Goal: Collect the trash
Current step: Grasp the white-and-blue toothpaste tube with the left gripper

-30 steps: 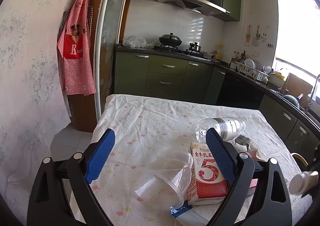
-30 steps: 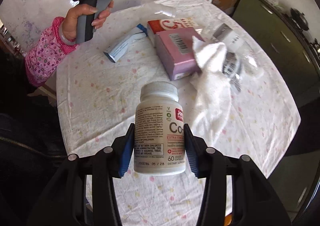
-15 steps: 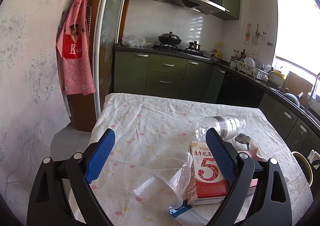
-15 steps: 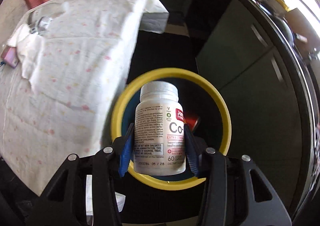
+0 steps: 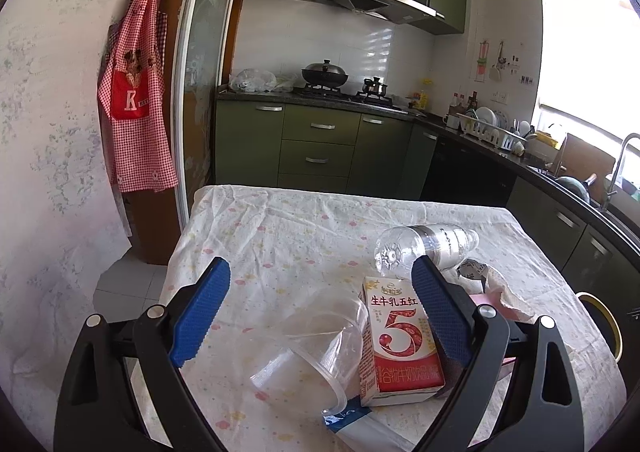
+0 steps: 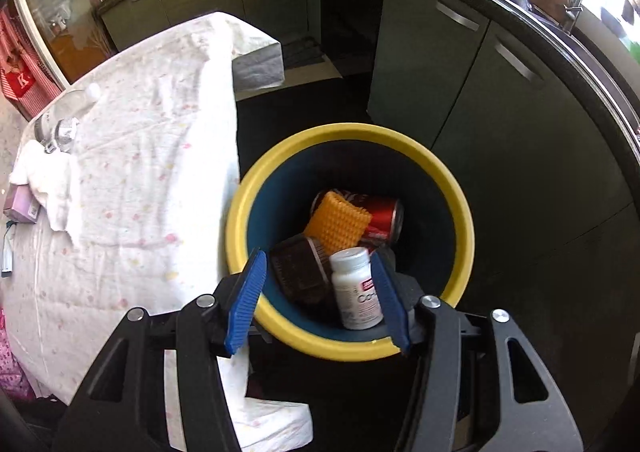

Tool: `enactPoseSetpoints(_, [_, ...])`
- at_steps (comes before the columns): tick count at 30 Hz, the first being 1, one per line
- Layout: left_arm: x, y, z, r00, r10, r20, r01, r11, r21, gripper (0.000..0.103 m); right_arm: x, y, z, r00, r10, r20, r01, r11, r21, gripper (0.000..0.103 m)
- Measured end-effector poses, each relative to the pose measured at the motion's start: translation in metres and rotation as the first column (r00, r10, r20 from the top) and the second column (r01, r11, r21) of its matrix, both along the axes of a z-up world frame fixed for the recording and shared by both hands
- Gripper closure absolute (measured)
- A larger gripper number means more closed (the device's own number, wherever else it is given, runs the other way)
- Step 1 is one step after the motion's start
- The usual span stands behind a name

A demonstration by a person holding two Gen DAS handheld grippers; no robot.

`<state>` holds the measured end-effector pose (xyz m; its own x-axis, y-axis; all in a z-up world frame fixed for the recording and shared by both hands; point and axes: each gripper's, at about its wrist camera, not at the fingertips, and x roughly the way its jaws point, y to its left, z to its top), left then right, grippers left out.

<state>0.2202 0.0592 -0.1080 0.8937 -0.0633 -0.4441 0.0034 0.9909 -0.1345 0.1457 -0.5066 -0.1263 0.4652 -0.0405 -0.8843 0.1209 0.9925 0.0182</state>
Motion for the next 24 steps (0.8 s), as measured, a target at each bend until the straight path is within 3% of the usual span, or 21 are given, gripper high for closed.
enactPoseSetpoints(6, [0.003,-0.01,-0.001,0.999,-0.024,-0.031,0.024,1.0,0.013,0.012,-0.026,0.035,0.0,0.999,0.022,0.05,-0.023,0.999,0.03,0.045])
enactPoseSetpoints(11, [-0.009,-0.019,0.002,0.987,0.037,-0.155,-0.036,0.999,0.01,0.012,-0.032,0.055,0.005,0.995,0.058,0.077,-0.059,0.998,0.014,0.045])
enactPoseSetpoints(14, [-0.022,-0.026,-0.009,0.956,0.097,-0.276,-0.101,0.995,-0.001,0.01,-0.034,0.064,0.01,0.991,0.083,0.107,-0.085,0.996,0.019,0.043])
enactPoseSetpoints(17, [-0.034,-0.038,-0.028,0.917,0.15,-0.37,-0.147,0.988,0.036,0.01,-0.032,0.072,0.012,0.983,0.123,0.133,-0.129,0.991,0.036,0.042])
enactPoseSetpoints(24, [-0.045,-0.062,-0.054,0.873,0.18,-0.454,-0.157,0.984,0.088,0.01,-0.023,0.086,0.007,0.967,0.203,0.156,-0.215,0.975,0.064,0.042])
